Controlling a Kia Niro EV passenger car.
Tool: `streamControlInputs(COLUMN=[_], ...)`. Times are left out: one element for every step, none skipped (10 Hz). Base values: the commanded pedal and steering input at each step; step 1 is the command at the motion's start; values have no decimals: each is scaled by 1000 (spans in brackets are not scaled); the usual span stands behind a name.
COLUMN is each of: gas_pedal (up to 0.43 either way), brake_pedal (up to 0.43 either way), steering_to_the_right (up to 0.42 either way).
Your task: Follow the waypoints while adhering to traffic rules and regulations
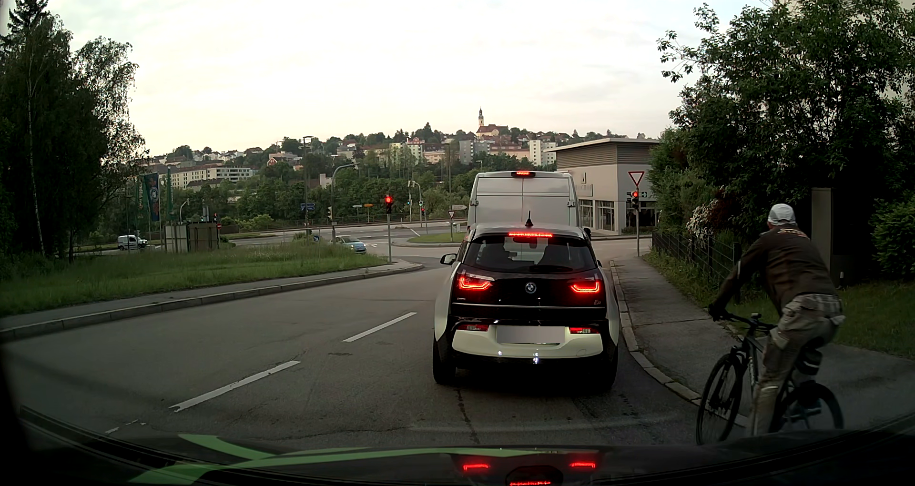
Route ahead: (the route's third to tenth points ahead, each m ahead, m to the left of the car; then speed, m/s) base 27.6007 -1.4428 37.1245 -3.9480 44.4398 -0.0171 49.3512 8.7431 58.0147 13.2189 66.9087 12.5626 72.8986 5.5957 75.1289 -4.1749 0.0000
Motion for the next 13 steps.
streamControlInputs(gas_pedal=[0,0,0,0,0,0,0,0,0,0,0,0,0], brake_pedal=[341,341,341,341,341,341,341,341,341,341,341,341,341], steering_to_the_right=[20,20,21,20,20,21,21,20,20,20,21,20,21])
